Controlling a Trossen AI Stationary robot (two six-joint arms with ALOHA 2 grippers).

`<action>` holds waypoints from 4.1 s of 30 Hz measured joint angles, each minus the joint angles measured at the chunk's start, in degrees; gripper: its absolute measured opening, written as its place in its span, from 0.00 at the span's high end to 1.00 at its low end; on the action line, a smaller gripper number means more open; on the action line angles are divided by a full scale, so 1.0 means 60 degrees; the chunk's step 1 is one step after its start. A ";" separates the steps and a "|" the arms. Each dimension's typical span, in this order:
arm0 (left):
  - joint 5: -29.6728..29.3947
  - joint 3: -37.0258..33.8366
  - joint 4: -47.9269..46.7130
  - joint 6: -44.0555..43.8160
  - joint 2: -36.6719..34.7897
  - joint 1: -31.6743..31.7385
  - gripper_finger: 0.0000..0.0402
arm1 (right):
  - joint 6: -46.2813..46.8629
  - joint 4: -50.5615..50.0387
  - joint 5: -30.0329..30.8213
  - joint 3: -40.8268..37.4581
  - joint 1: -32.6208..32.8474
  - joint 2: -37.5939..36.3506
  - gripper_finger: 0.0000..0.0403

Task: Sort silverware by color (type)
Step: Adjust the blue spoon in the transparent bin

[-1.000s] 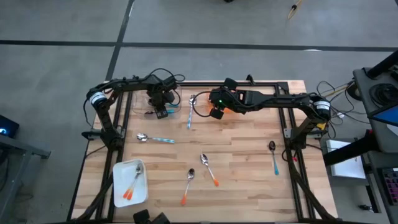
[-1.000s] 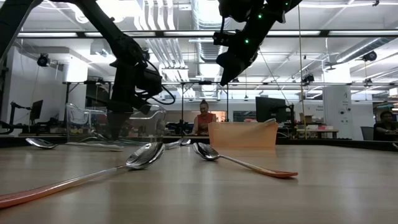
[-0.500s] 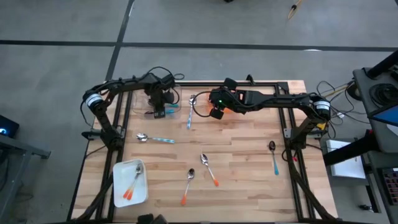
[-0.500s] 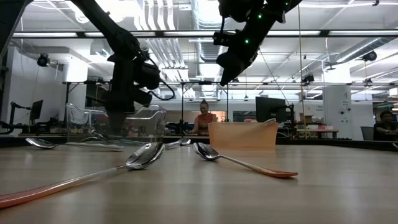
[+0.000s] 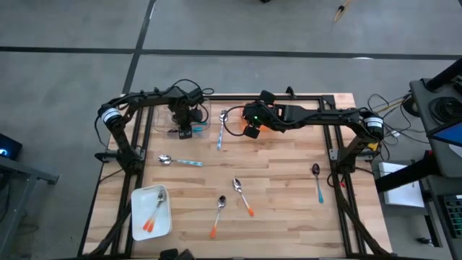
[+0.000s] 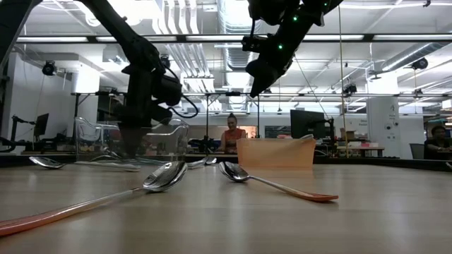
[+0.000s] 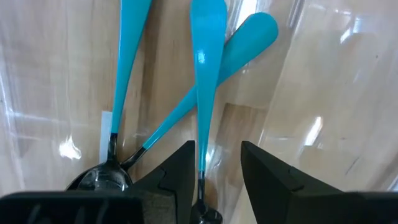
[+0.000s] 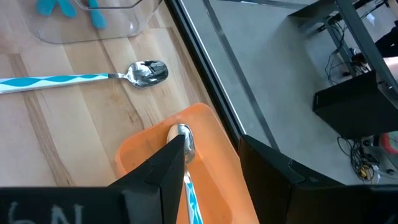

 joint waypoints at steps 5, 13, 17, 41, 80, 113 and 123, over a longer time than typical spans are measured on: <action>-0.0005 -0.0096 0.0237 -0.0073 0.0057 -0.0004 0.73 | -0.0145 0.0000 0.0000 0.0000 0.0000 0.0000 0.64; -0.0154 -0.0338 0.0521 -0.0442 0.0284 -0.0004 0.73 | -0.0153 0.0015 -0.0003 0.0000 0.0000 0.0000 0.64; -0.0513 -0.0408 0.0521 -0.0434 0.0302 -0.0011 0.74 | -0.0150 0.0015 0.0004 0.0000 -0.0011 0.0000 0.64; -0.0610 -0.0423 0.0581 -0.0526 0.0302 -0.0004 0.81 | -0.0153 0.0027 0.0007 0.0000 -0.0015 0.0000 0.64; -0.0729 -0.0452 0.0506 -0.0885 -0.1697 0.0004 1.00 | -0.0156 0.0095 0.0008 0.0000 -0.0017 0.0000 0.64; 0.1021 -0.4346 1.1577 -0.2820 -0.7656 -0.3013 1.00 | 0.0346 1.0115 -0.3690 -0.2369 0.0337 0.0004 0.64; -0.2249 -0.5501 1.4376 -0.2986 -0.6893 -0.4026 1.00 | 0.0358 1.1410 -0.3670 -0.2649 0.0510 0.0009 0.64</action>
